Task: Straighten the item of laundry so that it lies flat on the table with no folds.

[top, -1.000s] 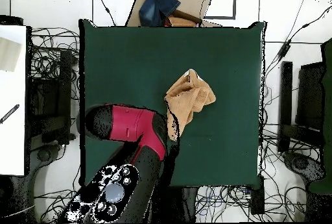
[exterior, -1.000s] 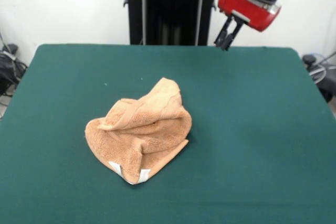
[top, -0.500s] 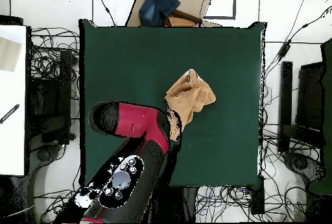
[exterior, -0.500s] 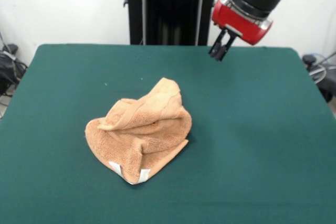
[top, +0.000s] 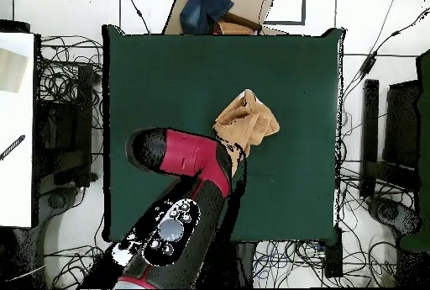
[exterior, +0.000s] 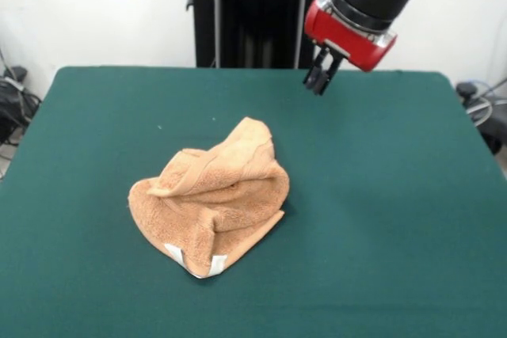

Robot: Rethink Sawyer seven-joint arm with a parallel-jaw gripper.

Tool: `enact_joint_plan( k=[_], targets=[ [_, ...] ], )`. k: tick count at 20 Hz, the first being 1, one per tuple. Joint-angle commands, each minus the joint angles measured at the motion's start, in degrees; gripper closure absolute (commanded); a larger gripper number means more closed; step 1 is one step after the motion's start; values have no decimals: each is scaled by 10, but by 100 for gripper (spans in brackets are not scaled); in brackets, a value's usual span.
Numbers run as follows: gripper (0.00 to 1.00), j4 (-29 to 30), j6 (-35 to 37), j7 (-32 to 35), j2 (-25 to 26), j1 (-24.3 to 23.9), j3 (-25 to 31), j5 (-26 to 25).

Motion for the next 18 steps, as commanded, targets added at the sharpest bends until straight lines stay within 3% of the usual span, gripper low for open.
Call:
enact_joint_plan(
  k=[1, 9, 18],
  targets=[
    [100, -13, 8, 135, -5, -3, 29, 24],
    [100, -38, 54, 127, -3, -15, 18, 18],
    [100, -31, -4, 66, 17, -91, 63, 7]
  ],
)
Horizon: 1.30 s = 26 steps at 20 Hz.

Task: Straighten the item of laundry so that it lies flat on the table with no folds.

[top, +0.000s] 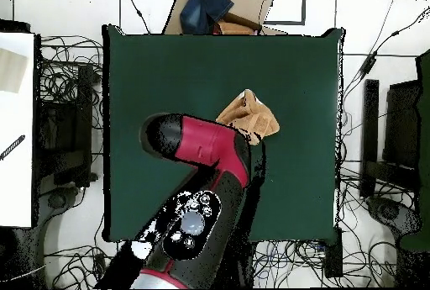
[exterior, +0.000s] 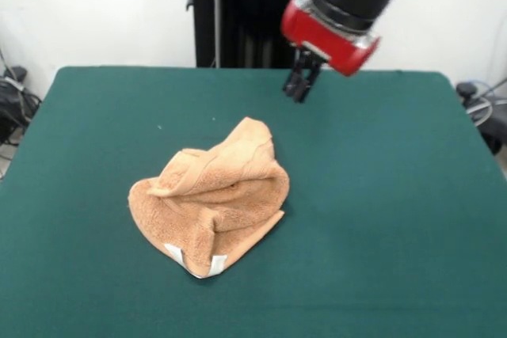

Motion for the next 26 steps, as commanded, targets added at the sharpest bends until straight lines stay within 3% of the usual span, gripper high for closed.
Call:
enact_joint_plan(
  k=[1, 13, 26],
  targets=[
    [100, 7, -8, 66, 18, -52, 64, 6],
    [100, 8, -69, 76, 13, -59, 65, -8],
    [100, -4, -65, 99, 25, -41, 44, -3]
  ],
)
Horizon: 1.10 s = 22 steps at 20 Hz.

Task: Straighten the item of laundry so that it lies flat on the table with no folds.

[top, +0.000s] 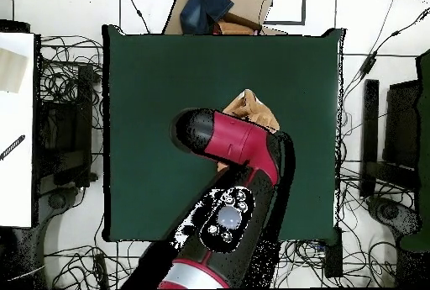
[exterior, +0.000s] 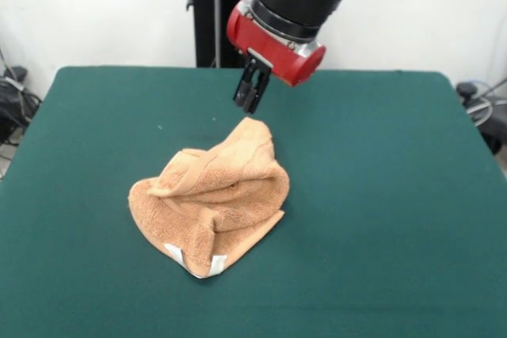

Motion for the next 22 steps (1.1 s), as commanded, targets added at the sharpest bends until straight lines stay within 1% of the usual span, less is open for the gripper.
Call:
enact_joint_plan(
  k=[1, 5, 9, 17, 22],
  targets=[
    [100, 7, -31, 97, 15, 3, 45, -2],
    [100, 11, -33, 98, 13, 3, 45, 0],
    [100, 4, -11, 103, 16, 7, 39, 2],
    [100, 7, -3, 106, 10, 7, 43, 8],
    [100, 16, -25, 101, 5, 7, 45, 4]
  ],
)
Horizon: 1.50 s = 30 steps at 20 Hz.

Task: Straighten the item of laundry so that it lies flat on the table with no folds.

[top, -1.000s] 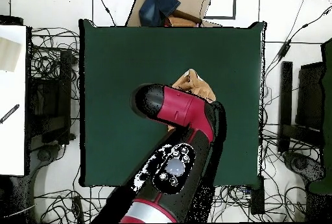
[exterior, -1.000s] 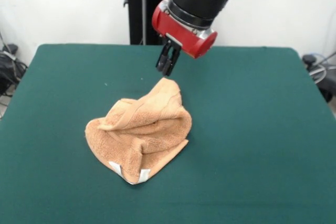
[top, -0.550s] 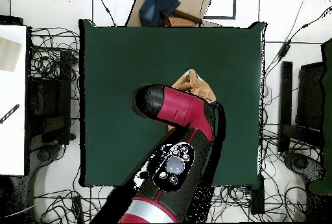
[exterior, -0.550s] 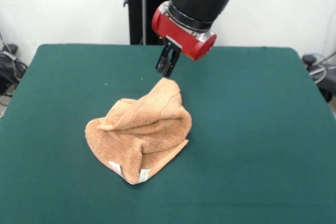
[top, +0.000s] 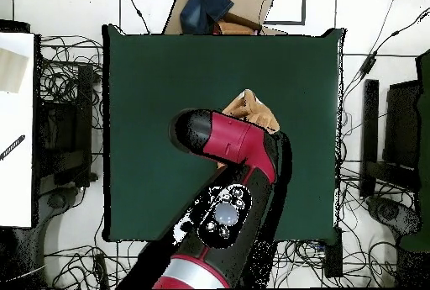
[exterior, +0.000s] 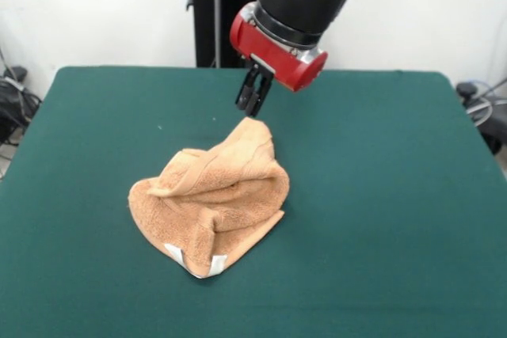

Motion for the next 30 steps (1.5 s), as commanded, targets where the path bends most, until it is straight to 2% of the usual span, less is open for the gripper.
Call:
enact_joint_plan(
  k=[1, 4, 5, 19, 30],
  targets=[
    [100, 19, -30, 100, -4, 4, 47, 5],
    [100, 20, -37, 99, -6, 3, 48, 4],
    [0, 20, -38, 101, -5, 4, 47, 4],
    [0, 10, -9, 98, 0, -4, 54, 11],
    [0, -43, 44, 79, 30, -28, 59, 8]
  ],
)
